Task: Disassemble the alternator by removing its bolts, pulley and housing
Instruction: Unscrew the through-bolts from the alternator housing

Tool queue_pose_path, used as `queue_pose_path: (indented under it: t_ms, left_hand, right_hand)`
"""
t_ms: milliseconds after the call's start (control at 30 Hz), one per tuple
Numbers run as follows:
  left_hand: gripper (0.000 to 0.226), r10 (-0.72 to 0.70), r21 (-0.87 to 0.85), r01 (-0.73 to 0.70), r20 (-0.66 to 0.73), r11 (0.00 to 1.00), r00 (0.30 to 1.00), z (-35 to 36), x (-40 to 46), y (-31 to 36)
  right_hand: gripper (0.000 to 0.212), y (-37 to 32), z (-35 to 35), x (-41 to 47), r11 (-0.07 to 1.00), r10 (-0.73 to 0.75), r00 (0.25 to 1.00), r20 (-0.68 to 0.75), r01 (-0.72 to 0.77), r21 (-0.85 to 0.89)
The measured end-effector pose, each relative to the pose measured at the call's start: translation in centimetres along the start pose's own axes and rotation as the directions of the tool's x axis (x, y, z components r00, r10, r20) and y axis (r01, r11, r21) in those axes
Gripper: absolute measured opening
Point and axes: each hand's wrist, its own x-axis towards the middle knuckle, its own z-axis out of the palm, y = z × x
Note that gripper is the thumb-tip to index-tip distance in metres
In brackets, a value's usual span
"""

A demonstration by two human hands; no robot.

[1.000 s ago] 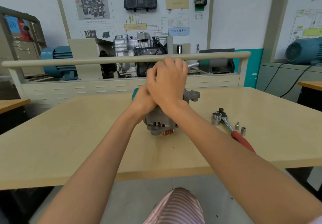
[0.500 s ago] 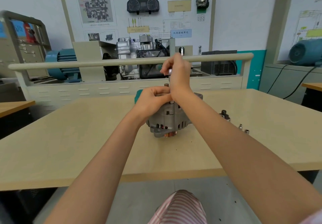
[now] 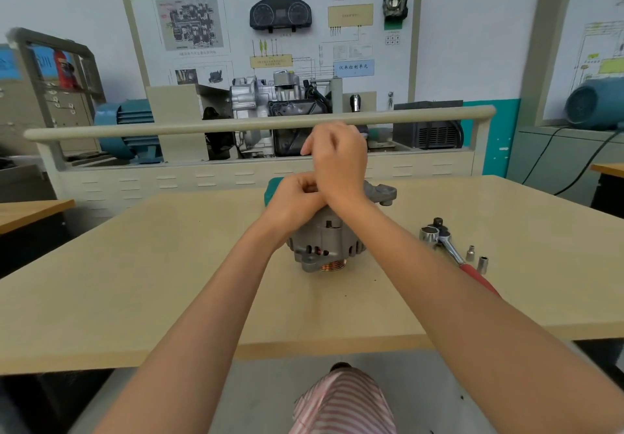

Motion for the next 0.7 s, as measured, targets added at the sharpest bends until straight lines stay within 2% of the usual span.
queue_pose_path:
  t_ms: [33,100,167,233,300,367,433,567,700]
  left_hand:
    - [0.026,0.006,-0.030,-0.006,0.023,1.000,1.000,0.0,0.0,-0.1]
    - [0.020,0.009,-0.091,-0.005,0.044,0.996,0.999,0.1,-0.1,-0.2]
    - [0.018,0.004,-0.130,0.002,0.045,0.992,0.999,0.0,0.0,-0.3]
    - [0.017,-0.003,-0.127,0.009,0.046,0.992,0.999,0.0,0.1,-0.4]
    - [0.015,0.012,-0.123,-0.005,0.056,0.992,0.998,-0.1,0.1,-0.3]
    - [0.015,0.041,-0.118,-0.033,0.069,0.992,0.997,-0.1,0.1,-0.3]
    - [0.017,0.057,-0.114,-0.049,0.064,0.992,0.996,0.0,0.0,-0.4]
    - [0.021,0.103,-0.105,-0.102,0.010,0.989,0.995,0.4,-0.2,-0.6]
    - [0.036,0.164,-0.085,-0.166,-0.023,0.983,0.986,0.7,-0.2,-0.8]
  right_hand:
    - [0.043,-0.1,-0.2,0.4,0.975,0.095,0.995,0.042,-0.102,0.200]
    - [0.056,0.2,-0.6,1.5,0.832,0.248,0.957,0.153,-0.291,0.472]
    - [0.068,0.7,-0.8,2.4,0.718,0.313,0.919,0.238,-0.393,0.574]
    - [0.072,0.9,-0.7,2.6,0.702,0.315,0.915,0.252,-0.403,0.587]
    - [0.066,1.0,-0.5,1.9,0.789,0.268,0.943,0.195,-0.331,0.518]
    - [0.051,1.3,-0.3,1.0,0.885,0.166,0.978,0.126,-0.204,0.419]
    - [0.044,1.5,-0.4,0.4,0.936,0.066,0.993,0.095,-0.095,0.339]
    - [0.041,2.2,-0.6,0.5,0.978,-0.072,0.993,0.097,0.051,0.200]
    - [0.033,3.2,-0.7,0.2,0.943,-0.332,0.943,0.032,0.333,-0.029]
